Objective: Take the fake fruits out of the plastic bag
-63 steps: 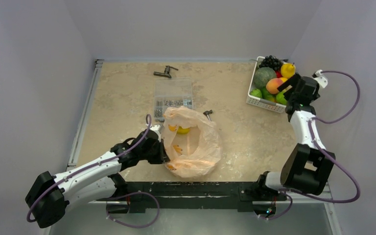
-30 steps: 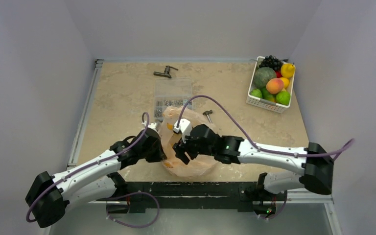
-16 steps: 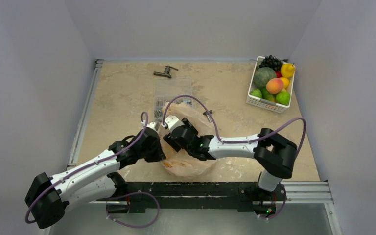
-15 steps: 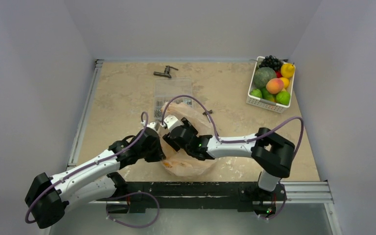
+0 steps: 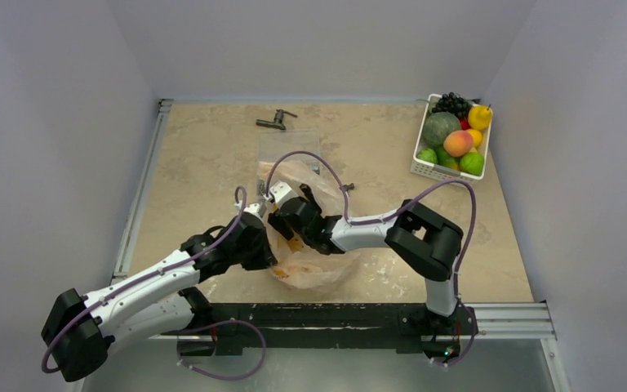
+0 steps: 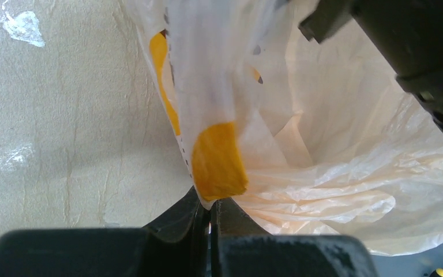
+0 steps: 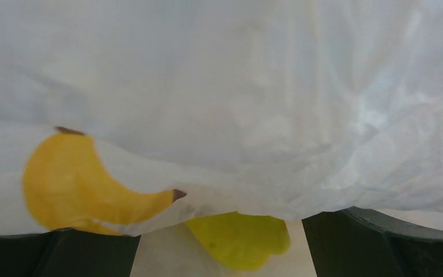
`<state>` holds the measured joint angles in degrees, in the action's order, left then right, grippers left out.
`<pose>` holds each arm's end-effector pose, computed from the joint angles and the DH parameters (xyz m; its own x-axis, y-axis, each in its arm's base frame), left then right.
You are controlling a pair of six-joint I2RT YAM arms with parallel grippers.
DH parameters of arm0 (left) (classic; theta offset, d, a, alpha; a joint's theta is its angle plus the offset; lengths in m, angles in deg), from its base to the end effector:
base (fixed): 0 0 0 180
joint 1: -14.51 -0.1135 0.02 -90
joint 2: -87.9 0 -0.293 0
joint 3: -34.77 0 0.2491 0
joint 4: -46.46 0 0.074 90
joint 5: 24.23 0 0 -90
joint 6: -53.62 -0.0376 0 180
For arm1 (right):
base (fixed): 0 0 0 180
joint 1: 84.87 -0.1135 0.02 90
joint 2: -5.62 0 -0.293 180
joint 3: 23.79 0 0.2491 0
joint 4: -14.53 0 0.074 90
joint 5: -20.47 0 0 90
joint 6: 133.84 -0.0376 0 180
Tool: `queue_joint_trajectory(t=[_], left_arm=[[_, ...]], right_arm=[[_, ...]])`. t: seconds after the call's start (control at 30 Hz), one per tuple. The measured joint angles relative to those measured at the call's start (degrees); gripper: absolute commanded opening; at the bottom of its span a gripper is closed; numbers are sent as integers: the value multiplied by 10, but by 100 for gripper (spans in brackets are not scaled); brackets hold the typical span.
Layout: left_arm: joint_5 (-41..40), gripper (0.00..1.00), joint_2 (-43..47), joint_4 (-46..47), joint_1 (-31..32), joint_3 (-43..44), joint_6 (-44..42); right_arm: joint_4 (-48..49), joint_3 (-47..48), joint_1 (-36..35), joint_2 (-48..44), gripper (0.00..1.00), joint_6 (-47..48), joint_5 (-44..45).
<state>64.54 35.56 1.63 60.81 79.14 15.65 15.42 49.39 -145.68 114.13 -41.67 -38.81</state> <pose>0.1078 -0.1116 0.2220 -0.9013 -0.1976 -0.3855 0.0054 0.8847 -0.4661 0.2138 0.3433 0.1872 -0.2550 -0.5232 -0.8132 -0.5551 0.7678 -0.3199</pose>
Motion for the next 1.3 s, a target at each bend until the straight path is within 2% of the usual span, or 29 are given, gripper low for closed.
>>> queue_joint_trajectory(t=[0.17,0.3,0.47,0.6,0.9,1.0,1.07,1.23,1.3], left_arm=[[1,0,0,1,0,0,0],[2,0,3,0,0,0,0],[-2,0,9,-1,0,0,0],[-14,0,6,-6,0,0,0],[-70,0,-12,-33,0,13,1],[-84,0,-13,-39,0,17,1],[-89,0,-13,-43,0,19,1],[-91,0,-13,-44,0,19,9],[-83,0,-13,-38,0,15,12]], right_arm=[[9,24,17,37,64,5,-26],[-1,29,20,35,48,5,-37],[-32,26,20,-8,34,-10,-69],[-77,23,20,-65,25,-39,-135],[-177,-8,18,-177,19,-89,-273],[-203,-10,17,-188,20,-95,-269],[-210,-17,16,-189,25,-103,-252],[-194,-48,16,-188,30,-125,-223],[-166,-59,16,-179,37,-140,-210]])
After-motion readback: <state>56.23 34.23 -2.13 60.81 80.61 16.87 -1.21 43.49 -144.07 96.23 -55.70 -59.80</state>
